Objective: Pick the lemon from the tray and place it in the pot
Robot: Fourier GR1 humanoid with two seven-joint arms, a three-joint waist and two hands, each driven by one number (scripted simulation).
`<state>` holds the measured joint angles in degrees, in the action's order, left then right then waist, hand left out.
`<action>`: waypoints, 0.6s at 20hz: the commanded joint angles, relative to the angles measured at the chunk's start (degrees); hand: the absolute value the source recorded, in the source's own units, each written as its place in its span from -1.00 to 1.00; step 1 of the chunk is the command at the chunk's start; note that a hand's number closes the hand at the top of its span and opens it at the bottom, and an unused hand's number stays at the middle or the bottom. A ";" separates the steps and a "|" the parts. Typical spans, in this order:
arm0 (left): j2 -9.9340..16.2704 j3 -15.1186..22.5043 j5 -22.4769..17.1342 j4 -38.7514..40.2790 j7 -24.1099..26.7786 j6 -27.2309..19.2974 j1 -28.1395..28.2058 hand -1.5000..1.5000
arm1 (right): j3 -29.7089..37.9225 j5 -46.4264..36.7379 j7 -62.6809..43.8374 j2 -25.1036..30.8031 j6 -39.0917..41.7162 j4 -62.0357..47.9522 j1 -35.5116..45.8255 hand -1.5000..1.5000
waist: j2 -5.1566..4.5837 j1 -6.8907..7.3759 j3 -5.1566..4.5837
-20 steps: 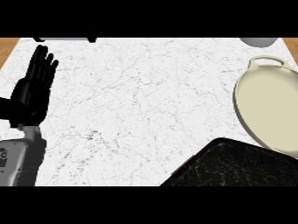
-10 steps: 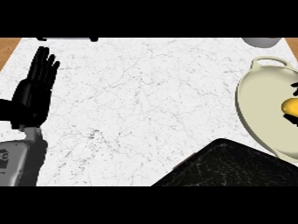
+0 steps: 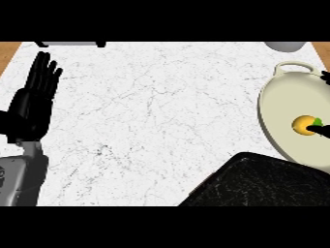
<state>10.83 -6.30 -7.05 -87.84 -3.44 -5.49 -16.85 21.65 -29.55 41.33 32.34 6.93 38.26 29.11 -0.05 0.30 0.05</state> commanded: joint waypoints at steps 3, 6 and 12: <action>-1.33 1.03 1.40 -2.37 -2.68 -2.54 0.09 0.00 | 7.33 9.78 -3.04 2.58 9.68 -2.84 1.66 -1.00 | 0.14 -0.46 -0.03; -1.40 0.48 1.36 1.81 3.17 -0.53 0.86 0.00 | 10.43 13.17 -6.68 4.75 12.40 -6.57 5.52 -1.00 | -0.15 -0.24 -0.05; -0.47 0.30 0.03 -0.83 2.16 1.58 2.42 0.00 | 15.47 17.28 -1.50 11.54 14.94 -15.72 6.15 -1.00 | -0.36 0.79 0.06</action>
<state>10.26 -5.95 -6.44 -88.37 -3.35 -5.62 -16.61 34.19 -14.85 38.19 40.38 20.12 27.67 34.15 -0.24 0.57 0.07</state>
